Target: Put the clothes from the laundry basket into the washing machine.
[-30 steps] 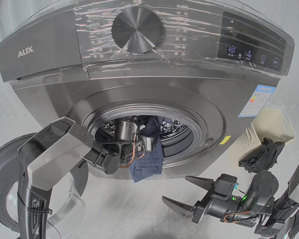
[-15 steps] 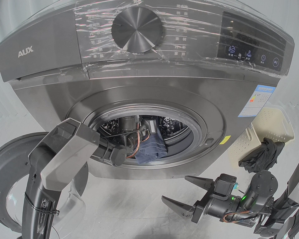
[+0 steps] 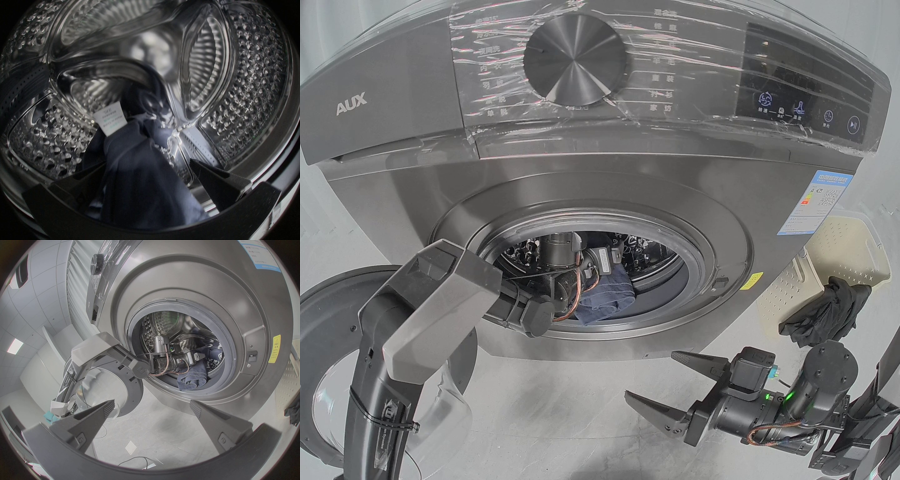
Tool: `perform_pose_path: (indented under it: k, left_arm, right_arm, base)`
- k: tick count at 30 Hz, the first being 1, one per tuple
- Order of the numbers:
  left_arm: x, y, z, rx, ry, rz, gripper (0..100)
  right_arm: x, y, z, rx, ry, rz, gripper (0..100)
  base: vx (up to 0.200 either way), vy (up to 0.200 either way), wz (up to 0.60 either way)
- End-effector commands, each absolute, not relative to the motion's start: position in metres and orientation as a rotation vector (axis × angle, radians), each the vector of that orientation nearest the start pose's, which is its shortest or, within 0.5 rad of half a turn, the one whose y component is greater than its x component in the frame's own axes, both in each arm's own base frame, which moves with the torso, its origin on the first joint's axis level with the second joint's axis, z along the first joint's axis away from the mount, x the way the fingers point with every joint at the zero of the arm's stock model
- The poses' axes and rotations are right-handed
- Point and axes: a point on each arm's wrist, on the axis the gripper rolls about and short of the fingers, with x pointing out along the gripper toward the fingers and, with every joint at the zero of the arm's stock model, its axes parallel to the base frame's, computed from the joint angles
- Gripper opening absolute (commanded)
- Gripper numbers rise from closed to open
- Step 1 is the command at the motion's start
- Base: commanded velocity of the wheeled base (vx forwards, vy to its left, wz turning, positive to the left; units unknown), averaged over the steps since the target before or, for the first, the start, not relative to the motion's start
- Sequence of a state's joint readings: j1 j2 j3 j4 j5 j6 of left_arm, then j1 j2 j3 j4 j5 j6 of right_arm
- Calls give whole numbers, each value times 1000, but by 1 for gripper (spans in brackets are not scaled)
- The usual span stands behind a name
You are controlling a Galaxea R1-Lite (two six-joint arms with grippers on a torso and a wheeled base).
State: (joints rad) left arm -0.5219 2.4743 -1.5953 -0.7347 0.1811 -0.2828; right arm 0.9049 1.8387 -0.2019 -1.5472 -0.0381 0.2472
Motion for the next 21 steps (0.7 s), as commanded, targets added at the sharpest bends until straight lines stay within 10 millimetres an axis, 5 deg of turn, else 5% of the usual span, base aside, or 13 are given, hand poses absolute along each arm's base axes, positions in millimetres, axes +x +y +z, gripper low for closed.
perform_pose_path:
  k: [1, 10, 11, 21]
  left_arm:
    - [417, -243, 103, -218, 260, -336, 100]
    - [411, -242, 77, -184, 368, -362, 100]
    - [413, -243, 74, -184, 368, -362, 0]
    - [442, -256, 76, -232, 247, -350, 0]
  right_arm:
    - [152, 193, 101, 189, 188, 854, 100]
    - [151, 193, 101, 190, 187, 857, 100]
    - [151, 193, 101, 190, 187, 857, 100]
    - [152, 193, 100, 188, 190, 855, 100]
  base:
    - [0, 0, 0]
    - [0, 0, 0]
    - [0, 0, 0]
    - [0, 0, 0]
